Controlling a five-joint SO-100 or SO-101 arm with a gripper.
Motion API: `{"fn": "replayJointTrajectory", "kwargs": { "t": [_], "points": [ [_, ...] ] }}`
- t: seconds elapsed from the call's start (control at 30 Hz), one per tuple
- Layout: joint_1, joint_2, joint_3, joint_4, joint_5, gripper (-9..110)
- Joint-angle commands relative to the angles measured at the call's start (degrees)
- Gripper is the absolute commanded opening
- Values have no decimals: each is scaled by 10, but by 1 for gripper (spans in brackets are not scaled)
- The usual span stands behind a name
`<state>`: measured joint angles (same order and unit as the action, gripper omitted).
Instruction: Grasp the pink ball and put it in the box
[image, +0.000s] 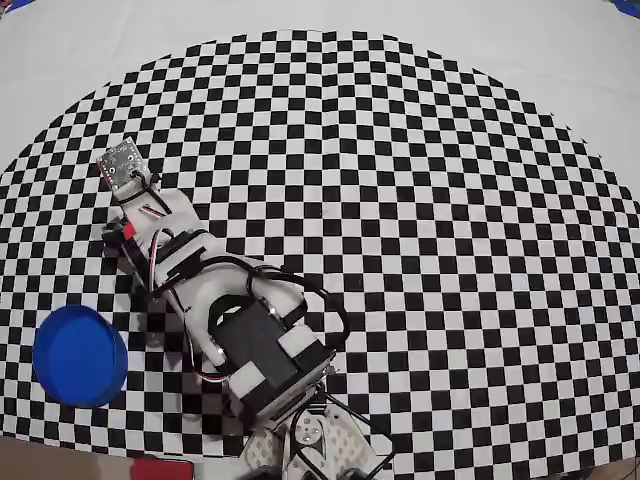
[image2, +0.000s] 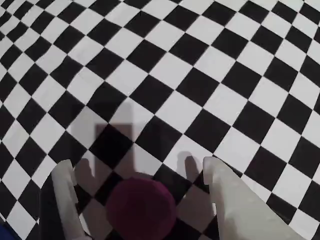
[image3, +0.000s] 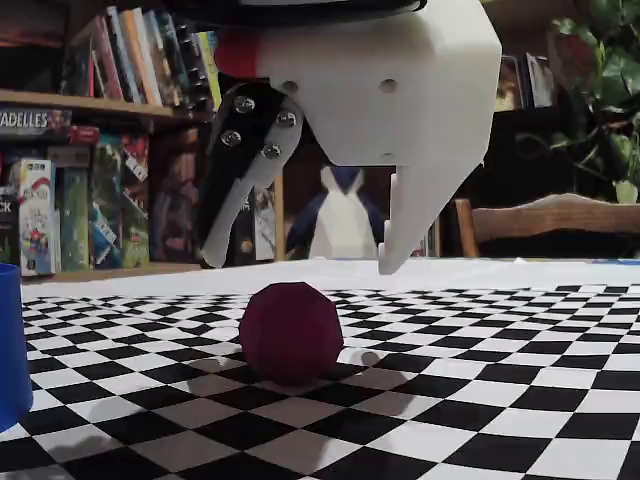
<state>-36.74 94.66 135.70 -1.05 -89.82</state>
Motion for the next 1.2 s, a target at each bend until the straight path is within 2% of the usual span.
{"fn": "replayJointTrajectory", "kwargs": {
  "t": [0.0, 1.17],
  "points": [
    [-5, 0, -22, 3, -5, 30],
    [-7, -69, -65, 3, -5, 30]
  ]
}}
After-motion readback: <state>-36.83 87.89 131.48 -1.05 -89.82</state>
